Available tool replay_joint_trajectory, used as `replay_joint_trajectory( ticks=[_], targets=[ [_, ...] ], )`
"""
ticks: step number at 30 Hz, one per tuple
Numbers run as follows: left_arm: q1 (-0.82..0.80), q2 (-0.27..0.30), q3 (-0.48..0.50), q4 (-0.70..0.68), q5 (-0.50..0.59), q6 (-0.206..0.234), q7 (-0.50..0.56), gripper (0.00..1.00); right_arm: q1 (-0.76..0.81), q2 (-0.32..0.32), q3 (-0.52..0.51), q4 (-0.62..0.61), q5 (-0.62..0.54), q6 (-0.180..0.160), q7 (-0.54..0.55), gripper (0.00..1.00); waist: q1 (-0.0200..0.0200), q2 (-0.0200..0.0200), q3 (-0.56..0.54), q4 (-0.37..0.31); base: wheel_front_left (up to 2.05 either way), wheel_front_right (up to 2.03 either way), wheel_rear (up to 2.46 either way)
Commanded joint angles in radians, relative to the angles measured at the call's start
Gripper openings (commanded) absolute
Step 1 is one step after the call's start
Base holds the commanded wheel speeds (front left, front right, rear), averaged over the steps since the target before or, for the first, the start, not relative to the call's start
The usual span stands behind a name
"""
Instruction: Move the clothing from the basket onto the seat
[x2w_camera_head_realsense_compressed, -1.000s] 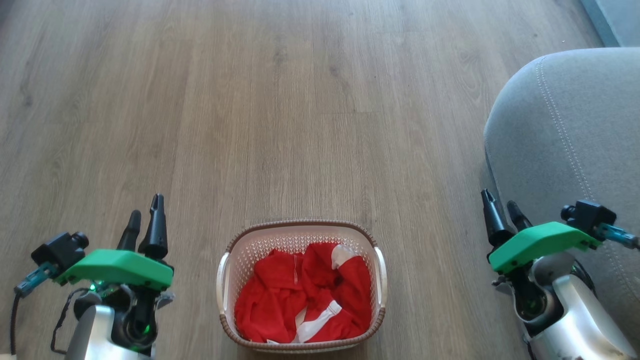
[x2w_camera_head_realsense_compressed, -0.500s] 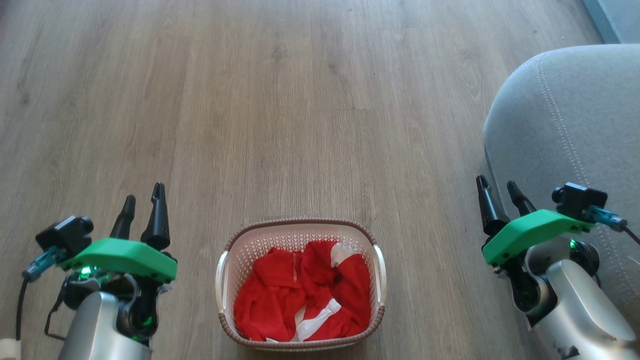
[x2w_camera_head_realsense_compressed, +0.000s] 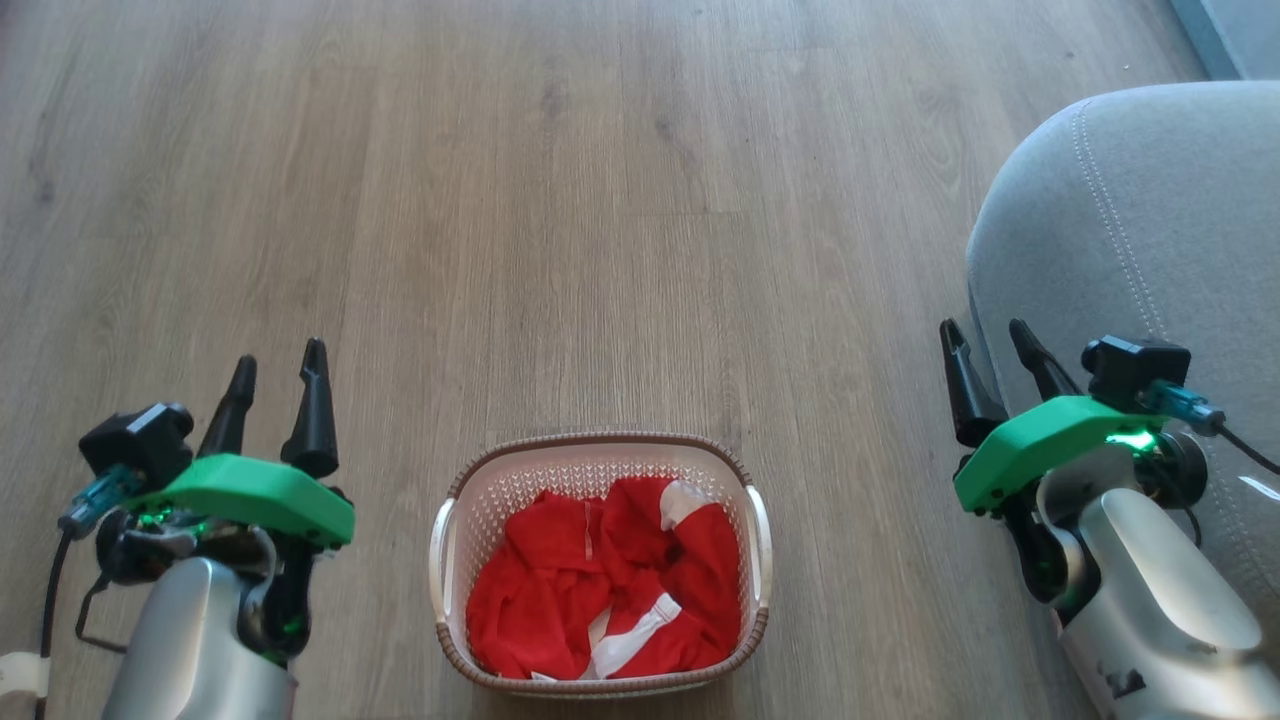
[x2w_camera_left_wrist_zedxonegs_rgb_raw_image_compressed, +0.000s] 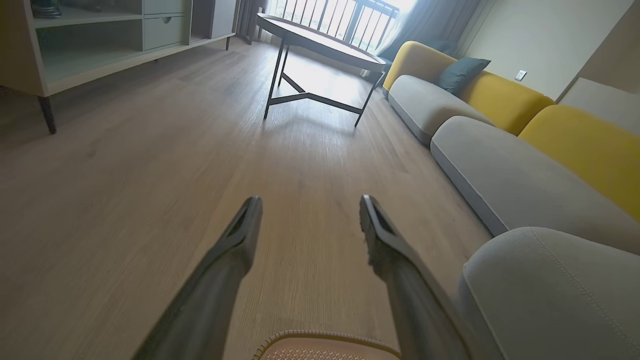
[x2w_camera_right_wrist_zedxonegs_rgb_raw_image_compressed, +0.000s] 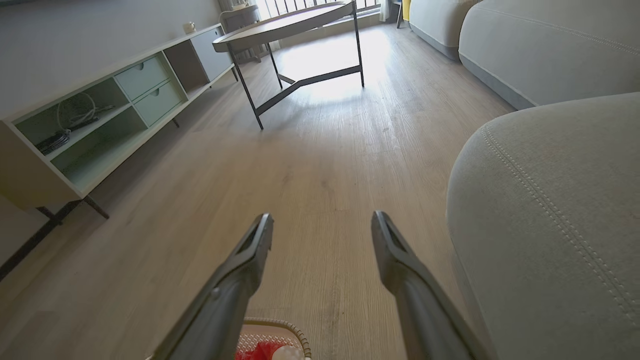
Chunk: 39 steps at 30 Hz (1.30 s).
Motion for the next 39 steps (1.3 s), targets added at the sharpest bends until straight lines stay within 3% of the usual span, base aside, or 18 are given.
replay_joint_trajectory(
  ticks=[1,18,39],
  targets=[
    [-0.069,0.027,0.034,-0.027,0.035,-0.005,-0.017,1.0,-0.056,-0.019,0.021,-0.022,-0.031,0.006,-0.019,1.0,0.0,0.0,0.001,0.0,0.0,0.0,0.0],
    [-0.096,0.021,0.071,-0.04,0.266,-0.007,-0.069,1.0,-0.085,-0.025,0.005,-0.023,-0.229,0.007,-0.071,1.0,0.0,0.0,0.002,0.002,0.0,0.0,0.0],
    [-0.083,0.005,0.104,-0.047,0.292,-0.007,-0.069,1.0,-0.063,-0.001,-0.049,-0.04,-0.258,0.007,-0.071,1.0,0.0,0.0,-0.003,0.002,0.0,0.0,0.0]
  ],
)
